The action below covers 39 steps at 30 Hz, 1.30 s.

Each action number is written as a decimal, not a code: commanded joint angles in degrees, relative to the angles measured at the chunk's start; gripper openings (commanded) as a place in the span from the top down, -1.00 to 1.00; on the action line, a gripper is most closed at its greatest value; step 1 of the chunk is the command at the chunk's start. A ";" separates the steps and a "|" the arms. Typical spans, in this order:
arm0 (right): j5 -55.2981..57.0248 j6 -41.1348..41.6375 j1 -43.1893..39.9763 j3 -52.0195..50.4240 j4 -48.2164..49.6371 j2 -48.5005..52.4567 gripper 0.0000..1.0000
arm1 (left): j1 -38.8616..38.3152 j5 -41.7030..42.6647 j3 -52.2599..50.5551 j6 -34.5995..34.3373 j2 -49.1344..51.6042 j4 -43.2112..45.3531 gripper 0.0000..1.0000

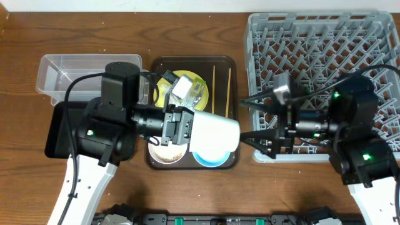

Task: Sort waste into correct bins and load items into the dishwasher rack
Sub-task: 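Hand the white cup from the left gripper to the right gripper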

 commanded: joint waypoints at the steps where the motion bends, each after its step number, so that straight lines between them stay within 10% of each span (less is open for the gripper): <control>1: -5.22 0.15 -4.72 0.96 -0.17 -1.92 -0.91 | -0.76 -0.24 0.96 -0.31 0.55 0.70 0.88; 9: -15.65 0.17 -2.47 0.96 2.73 -2.51 -0.96 | -0.76 -0.28 0.96 -0.33 0.59 2.64 0.88; 19: 1.36 3.63 13.62 0.96 8.22 0.90 -0.97 | -0.79 -0.26 0.96 -0.52 0.59 2.56 0.88; 30: 7.02 6.64 15.45 0.96 10.32 2.58 -0.14 | -0.79 -0.50 0.94 -0.50 0.61 2.56 0.87; 39: 7.13 6.38 7.26 0.96 4.50 -2.80 0.07 | -0.76 -1.97 0.94 -0.48 0.63 2.54 -0.04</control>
